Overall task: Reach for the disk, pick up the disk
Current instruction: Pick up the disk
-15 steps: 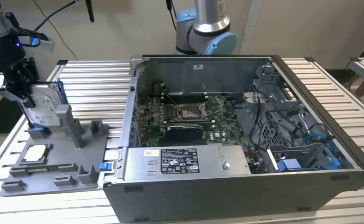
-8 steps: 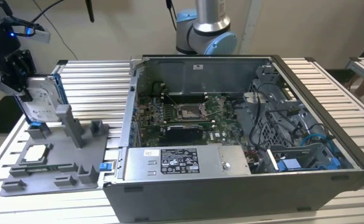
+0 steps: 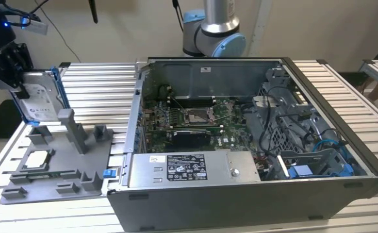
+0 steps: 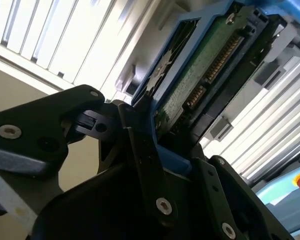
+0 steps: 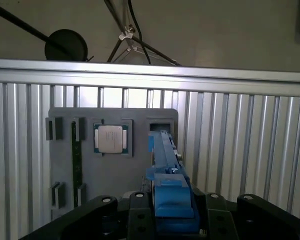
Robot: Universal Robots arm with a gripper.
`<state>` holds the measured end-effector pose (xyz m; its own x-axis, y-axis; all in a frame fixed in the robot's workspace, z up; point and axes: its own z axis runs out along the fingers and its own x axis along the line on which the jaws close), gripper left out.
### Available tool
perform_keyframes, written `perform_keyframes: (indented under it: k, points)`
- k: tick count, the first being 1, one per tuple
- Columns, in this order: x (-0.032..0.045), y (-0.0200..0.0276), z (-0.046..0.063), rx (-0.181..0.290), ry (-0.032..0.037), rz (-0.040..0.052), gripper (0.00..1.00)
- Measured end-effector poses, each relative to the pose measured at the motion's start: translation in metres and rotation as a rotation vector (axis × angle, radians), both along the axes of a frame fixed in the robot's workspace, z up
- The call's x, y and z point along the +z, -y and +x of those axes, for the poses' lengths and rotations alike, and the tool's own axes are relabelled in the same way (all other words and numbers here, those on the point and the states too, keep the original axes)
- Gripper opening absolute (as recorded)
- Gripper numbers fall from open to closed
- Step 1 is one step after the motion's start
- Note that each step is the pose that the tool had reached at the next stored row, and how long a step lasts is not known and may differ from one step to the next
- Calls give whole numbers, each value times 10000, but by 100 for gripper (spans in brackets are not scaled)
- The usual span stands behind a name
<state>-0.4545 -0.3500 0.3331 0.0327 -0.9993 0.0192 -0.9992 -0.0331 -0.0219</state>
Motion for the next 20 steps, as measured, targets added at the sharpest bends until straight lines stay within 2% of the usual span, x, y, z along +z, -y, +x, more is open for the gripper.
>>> perform_keyframes:
  k: [2, 4, 12, 20]
  points:
    - [20, -1, -5, -1, 22, 119, 0]
    - [66, -2, -8, -2, 39, 156, 0]
    - [328, 0, -16, 1, 118, 164, 0]
    - [538, -1, -19, 1, 161, 164, 0]
